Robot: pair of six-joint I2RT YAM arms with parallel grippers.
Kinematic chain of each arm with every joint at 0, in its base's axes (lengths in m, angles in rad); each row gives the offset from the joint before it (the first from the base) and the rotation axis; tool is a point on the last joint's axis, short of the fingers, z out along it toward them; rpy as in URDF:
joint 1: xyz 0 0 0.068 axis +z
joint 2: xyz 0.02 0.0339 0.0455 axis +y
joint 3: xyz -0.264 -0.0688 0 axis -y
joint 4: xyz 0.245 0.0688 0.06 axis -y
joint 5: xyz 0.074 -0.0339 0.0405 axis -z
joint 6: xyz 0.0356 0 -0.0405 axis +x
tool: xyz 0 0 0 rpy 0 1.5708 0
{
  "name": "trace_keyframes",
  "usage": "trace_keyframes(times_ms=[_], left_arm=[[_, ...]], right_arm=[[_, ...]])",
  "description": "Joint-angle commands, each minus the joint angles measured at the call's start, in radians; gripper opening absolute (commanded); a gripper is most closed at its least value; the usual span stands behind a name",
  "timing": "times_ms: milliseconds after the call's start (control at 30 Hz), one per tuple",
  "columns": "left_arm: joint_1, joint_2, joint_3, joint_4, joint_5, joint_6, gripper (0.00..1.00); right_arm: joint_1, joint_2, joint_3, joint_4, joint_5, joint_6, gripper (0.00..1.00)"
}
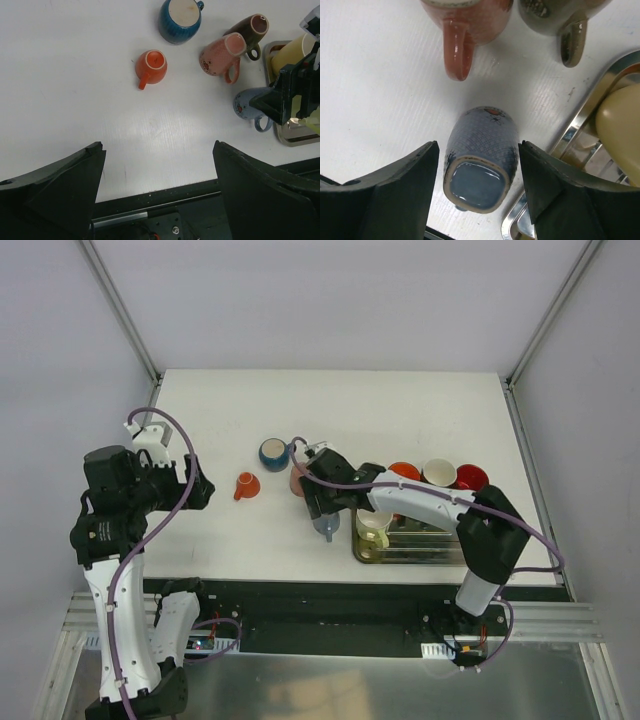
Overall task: Turn the mug right side up
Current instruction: Pick up the cup at the center of the board.
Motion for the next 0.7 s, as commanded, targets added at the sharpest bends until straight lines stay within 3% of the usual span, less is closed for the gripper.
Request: trace_keyframes(times_ms=[0,133,400,533,667], left_arm=[[0.012,-0.006,-0.009,-0.005,0.05,0.036,0.92],[0.011,0.0,-0.014,-0.005,0.07,0.064,0.9],[0.011,-0.01,-0.064,-0.013,0.155,0.222,0.89],[0.011,-0.024,-0.073,-0.011,0.265,0.341,0.89],[0.011,-0.069,-0.102,-0.011,0.391,0.544,0.9]], right_arm=[[0.016,0.021,-0.002,0.023,-0.031,0.026,0.7],[0.025,0.023,-0.005,0.022,-0.042,0.033,0.65],[-0.004,-0.037,0.015,0.025,-0.174,-0.008,0.33],[-0.051,-0.06,0.055,0.022,-0.364,-0.008,0.19],[-0.12,-0.068,0.085,0.045,-0.591,0.036,0.12]])
